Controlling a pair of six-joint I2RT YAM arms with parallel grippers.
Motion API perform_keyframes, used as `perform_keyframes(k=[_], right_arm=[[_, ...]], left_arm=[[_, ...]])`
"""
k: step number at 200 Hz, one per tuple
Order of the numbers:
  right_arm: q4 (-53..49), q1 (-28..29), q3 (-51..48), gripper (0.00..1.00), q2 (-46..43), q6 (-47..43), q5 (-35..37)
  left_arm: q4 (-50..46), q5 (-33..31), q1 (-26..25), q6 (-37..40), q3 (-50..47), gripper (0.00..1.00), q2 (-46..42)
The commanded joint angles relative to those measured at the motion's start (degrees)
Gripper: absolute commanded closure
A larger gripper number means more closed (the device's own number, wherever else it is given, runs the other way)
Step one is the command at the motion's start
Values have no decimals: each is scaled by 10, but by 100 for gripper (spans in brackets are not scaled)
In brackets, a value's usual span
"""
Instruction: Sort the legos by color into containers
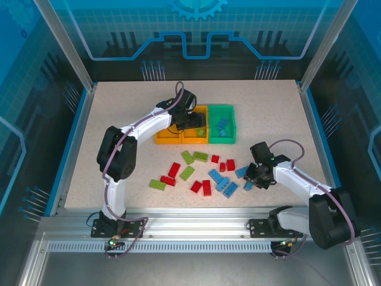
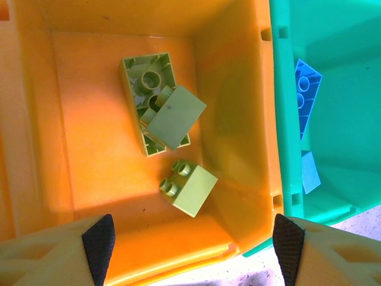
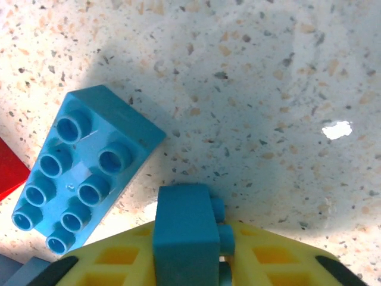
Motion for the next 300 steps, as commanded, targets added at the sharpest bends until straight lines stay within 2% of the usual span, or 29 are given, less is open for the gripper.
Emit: perform_keyframes(k=[1, 33, 45, 53, 57, 81, 125, 183, 224, 268, 300], right_arm=[[-30, -9, 11, 76, -20, -10, 14], [-53, -8, 49, 79, -44, -36, 18], [-56, -8, 76, 79, -49, -55, 17], [-52, -7, 97, 79, -48, -70, 14], [-48, -7, 108, 79, -47, -78, 11], [-8, -7, 180, 79, -9, -131, -19], [39, 7, 345, 79, 135, -212, -47], [27, 10, 527, 79, 332, -263, -44], [2, 31, 621, 77, 408, -286, -32], [-46, 39, 695, 67, 480, -289, -11], [-35, 42, 680, 56, 469, -290, -16]], left_arm=[[-12, -3, -4, 4, -18, 25, -22], [-9, -5, -4, 1, -36, 22, -35], [-7, -8, -5, -1, -47, 13, -44], [-1, -9, -5, -3, -57, 3, -53], [2, -10, -5, -5, -64, 1, -59], [32, -6, -8, -9, -110, 1, -96], [57, -8, -17, -20, -177, 1, -163], [77, -9, -35, -23, -277, 1, -238], [40, -41, -69, -17, -303, 1, -261], [27, -72, -117, -27, -305, 1, -260], [4, -97, -123, -41, -322, 1, -271]])
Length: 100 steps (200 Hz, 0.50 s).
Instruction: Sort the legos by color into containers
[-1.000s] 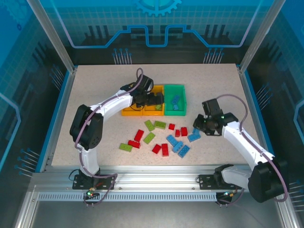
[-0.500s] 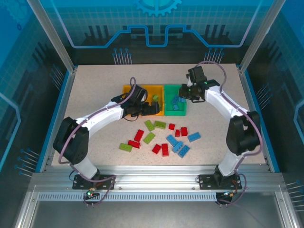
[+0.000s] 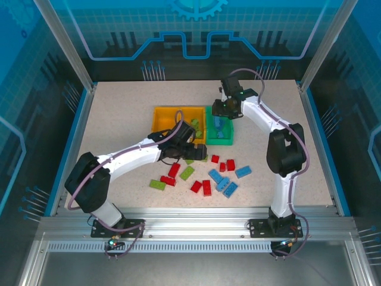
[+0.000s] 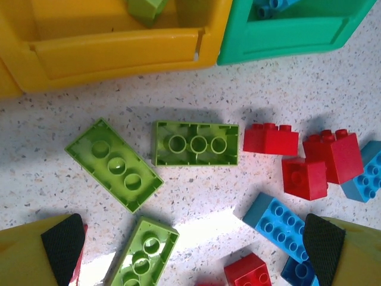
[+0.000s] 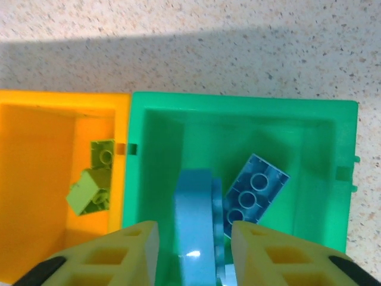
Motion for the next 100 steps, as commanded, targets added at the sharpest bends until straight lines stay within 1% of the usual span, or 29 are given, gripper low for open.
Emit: perform_keyframes(k=[1, 21, 35, 53, 70, 81, 93, 100], right_arm=[[-17, 7, 1, 56, -3, -7, 4], [-20, 8, -4, 51, -13, -9, 0], [-20, 9, -9, 43, -23, -9, -4], [-14, 10, -25, 37, -44, -10, -8], [-11, 10, -38, 28, -65, -9, -9], [-10, 9, -48, 24, -79, -8, -8], [-10, 9, -58, 22, -96, -8, -5], [-9, 10, -67, 21, -108, -11, -4]], left_arm=[[-40, -37, -1, -18, -17, 1, -25], [-72, -65, -2, -16, -31, 1, -35], [-86, -78, -3, -11, -49, 2, -43], [-94, -85, -2, 12, -73, 3, -56], [-98, -89, -2, 27, -85, 4, -54], [-101, -91, -2, 33, -88, 7, -48], [-103, -101, -1, 33, -89, 12, -39], [-100, -101, 0, 36, -91, 13, -33]])
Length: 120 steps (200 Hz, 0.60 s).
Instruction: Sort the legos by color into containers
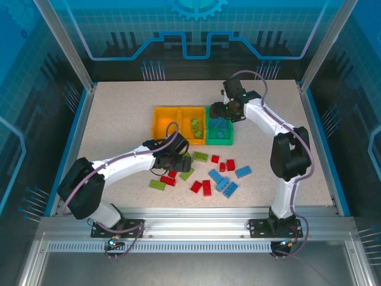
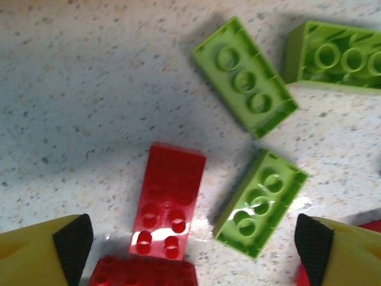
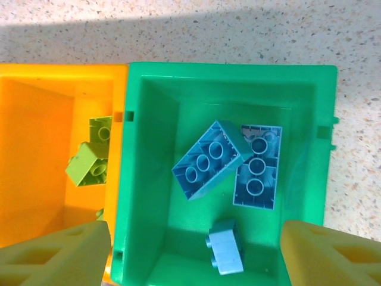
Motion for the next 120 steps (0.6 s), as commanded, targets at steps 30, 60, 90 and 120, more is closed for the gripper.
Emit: perform_keyframes(k=[30, 60, 90, 120], right_arm=[[-7, 9, -61, 19, -99, -15, -4], [-30, 9, -117, 19, -137, -11, 12], [-27, 8, -197, 19, -176, 11, 18], [-18, 7, -254, 18, -201, 26, 22]], left_arm=[[-3, -12, 12, 33, -3, 18, 45], [4, 10, 39, 43, -4, 23, 67], [19, 27, 52, 56, -15, 24, 72], [33, 45, 53, 64, -16, 28, 84]])
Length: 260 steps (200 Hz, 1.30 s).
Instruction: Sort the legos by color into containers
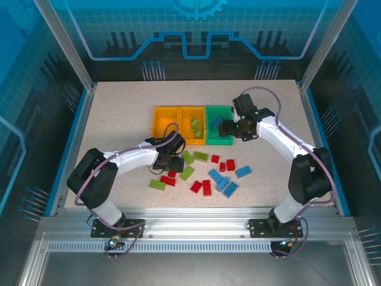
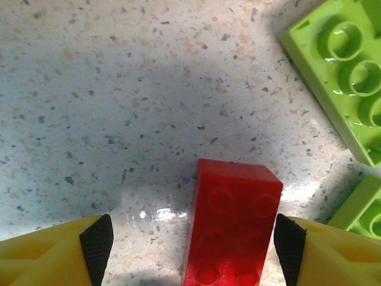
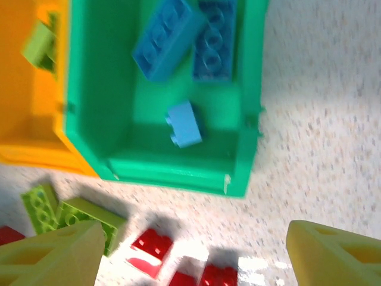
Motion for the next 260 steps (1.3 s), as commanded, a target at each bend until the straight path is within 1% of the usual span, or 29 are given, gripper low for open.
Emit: perform_keyframes(k=[1, 13, 39, 49, 69, 76, 90, 117, 154, 195, 208, 230, 260], right_arm=[[-6, 5, -31, 18, -27, 20, 9], [-9, 4, -42, 18, -34, 24, 11], [-12, 4, -66, 18, -54, 32, 16], [-11, 4, -76, 18, -64, 34, 21], [-18, 4, -89, 17, -78, 35, 31], [-20, 4, -94, 17, -82, 33, 32], [-21, 6, -106, 18, -90, 28, 34], [-22, 17, -134, 19, -96, 28, 37], [-14, 40, -163, 20, -93, 35, 39], [-11, 64, -170, 21, -70, 55, 55], [-10, 66, -170, 21, -62, 61, 59], [-6, 70, -169, 26, -51, 62, 54], [-8, 83, -167, 29, -35, 58, 56]], left_arm=[[16, 28, 2, 20, -7, 28, 15], [20, 34, 2, 22, -5, 31, 22], [29, 43, 2, 17, -5, 33, 33], [34, 44, 3, 14, -7, 37, 35], [37, 48, 4, 9, -9, 52, 41], [38, 47, 3, 9, -8, 55, 42], [37, 42, 5, 4, -7, 61, 41], [35, 37, 15, -6, -3, 66, 27], [15, 35, 44, -7, 26, 66, -6], [-14, 27, 99, 24, 108, 65, -20], [-19, 27, 117, 36, 139, 65, -11], [-23, 21, 146, 53, 190, 64, 19], [-20, 34, 180, 57, 240, 64, 65]])
